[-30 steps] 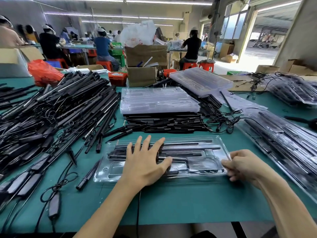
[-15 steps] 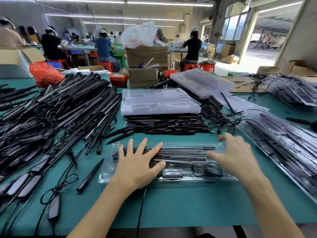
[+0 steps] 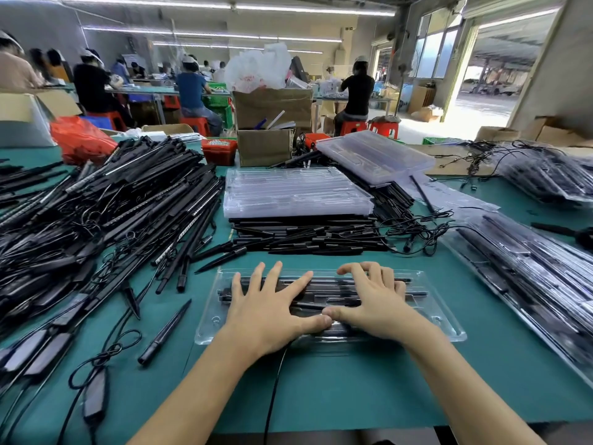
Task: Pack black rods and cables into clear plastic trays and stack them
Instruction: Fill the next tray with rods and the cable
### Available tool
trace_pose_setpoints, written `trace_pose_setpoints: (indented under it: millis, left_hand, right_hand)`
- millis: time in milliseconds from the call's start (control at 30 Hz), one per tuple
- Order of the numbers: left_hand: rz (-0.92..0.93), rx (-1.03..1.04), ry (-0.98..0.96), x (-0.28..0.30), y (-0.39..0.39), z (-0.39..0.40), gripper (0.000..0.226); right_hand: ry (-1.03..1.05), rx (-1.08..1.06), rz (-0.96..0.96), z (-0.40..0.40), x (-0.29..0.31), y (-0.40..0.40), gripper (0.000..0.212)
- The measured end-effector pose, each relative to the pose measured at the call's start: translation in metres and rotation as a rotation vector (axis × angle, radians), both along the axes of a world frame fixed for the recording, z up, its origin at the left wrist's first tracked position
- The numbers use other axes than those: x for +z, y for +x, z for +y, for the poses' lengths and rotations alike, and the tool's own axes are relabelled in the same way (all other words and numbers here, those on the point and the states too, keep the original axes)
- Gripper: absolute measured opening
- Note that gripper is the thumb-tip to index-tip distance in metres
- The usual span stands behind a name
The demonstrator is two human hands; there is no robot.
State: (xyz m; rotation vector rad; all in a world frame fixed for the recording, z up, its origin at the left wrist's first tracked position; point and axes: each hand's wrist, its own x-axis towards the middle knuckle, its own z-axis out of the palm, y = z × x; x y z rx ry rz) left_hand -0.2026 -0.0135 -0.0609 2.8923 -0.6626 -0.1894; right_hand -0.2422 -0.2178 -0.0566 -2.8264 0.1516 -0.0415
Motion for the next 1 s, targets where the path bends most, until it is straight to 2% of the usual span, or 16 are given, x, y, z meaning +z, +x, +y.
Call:
trace_pose_setpoints:
  millis: [133,233,300,400,500,600,700,867,1000]
  left_hand:
    - [0.041,-0.017,-0.053,0.002,0.001,0.001,0.092]
    - [0.012,-0.08,-0.214,0.006,0.001,0.008,0.082]
    - [-0.057,-0.207,-0.295,0.008,-0.001,0.015,0.08]
    - [-0.106,-0.39,-0.241,0.009,-0.007,0.023,0.081]
    - [-0.03,-0.44,-0.26,0.019,-0.008,0.026,0.071]
    - [0.075,-0.454,-0.318,0.029,-0.007,0.029,0.059]
    - [0.146,-0.442,-0.373,0.031,-0.011,0.032,0.054]
    - [0.041,-0.482,-0.482,0.025,-0.022,0.031,0.047]
    - [-0.064,-0.535,-0.385,0.018,-0.023,0.027,0.065]
  right_hand:
    - [-0.108,0.039,-0.113,0.0,-0.014,-0.005,0.077]
    - [-0.181,0.055,-0.163,0.0,-0.018,-0.007,0.087]
    - [-0.149,0.05,-0.173,-0.001,-0.018,-0.007,0.08]
    - [-0.097,0.067,-0.156,-0.002,-0.014,-0.007,0.067]
    - [0.027,0.138,-0.183,-0.006,-0.007,-0.012,0.063]
    - [0.189,0.307,-0.179,-0.014,0.0,-0.022,0.068]
    - [0.184,0.391,-0.13,-0.02,0.005,-0.026,0.071]
    - [0.174,0.397,-0.103,-0.019,0.005,-0.029,0.071]
    - [0.121,0.392,-0.117,-0.015,0.004,-0.033,0.076]
